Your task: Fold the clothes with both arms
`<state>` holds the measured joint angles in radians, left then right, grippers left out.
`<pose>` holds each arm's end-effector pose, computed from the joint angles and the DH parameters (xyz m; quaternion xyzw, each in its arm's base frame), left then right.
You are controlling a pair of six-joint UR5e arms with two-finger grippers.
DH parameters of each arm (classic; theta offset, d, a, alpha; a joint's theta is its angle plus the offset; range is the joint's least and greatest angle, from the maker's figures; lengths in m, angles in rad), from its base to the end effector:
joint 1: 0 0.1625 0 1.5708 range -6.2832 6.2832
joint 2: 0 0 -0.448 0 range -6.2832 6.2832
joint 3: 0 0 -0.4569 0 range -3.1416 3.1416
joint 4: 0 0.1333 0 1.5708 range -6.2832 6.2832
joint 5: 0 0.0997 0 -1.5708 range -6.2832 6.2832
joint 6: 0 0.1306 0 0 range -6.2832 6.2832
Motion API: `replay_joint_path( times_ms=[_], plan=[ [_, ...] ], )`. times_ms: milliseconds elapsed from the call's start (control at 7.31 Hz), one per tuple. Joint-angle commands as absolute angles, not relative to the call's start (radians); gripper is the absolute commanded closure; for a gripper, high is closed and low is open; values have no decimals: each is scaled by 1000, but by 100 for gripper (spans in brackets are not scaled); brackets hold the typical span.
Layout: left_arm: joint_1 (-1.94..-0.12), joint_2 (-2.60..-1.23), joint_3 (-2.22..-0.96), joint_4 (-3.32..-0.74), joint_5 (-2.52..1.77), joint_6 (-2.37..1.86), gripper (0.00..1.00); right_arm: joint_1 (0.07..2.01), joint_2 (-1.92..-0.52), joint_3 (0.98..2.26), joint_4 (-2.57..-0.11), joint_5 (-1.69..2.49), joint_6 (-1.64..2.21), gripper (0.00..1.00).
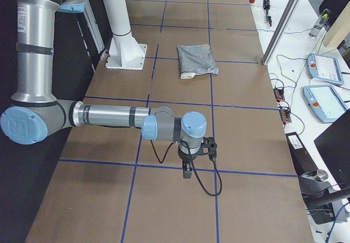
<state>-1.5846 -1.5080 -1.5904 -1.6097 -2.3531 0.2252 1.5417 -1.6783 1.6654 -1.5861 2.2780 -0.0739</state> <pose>-0.0485 -0.5270 0.7224 0.0435 0.3788 0.0967 0.9194 0.0337 -0.5068 0.7159 -0.0055 -0.3465 -0.0434 0.9370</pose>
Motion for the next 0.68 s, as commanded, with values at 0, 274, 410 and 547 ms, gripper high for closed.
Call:
replay_joint_path(
  times_ms=[0, 274, 410, 547],
  plan=[
    [-1585, -1508, -1591, -1609, -2355, 224, 0, 1542, -1678, 1663, -1586, 2276, -75, 0],
    [-1585, -1508, -1591, -1609, -2355, 224, 0, 1542, -1678, 1654, -1585, 2278, -75, 0],
    [-1585, -1508, -1591, -1609, -2355, 224, 0, 1542, -1678, 1651, -1586, 2278, -75, 0],
    [-1585, -1508, -1591, -1609, -2355, 224, 0, 1542, -1678, 1649, -1586, 2276, -75, 0]
  ],
)
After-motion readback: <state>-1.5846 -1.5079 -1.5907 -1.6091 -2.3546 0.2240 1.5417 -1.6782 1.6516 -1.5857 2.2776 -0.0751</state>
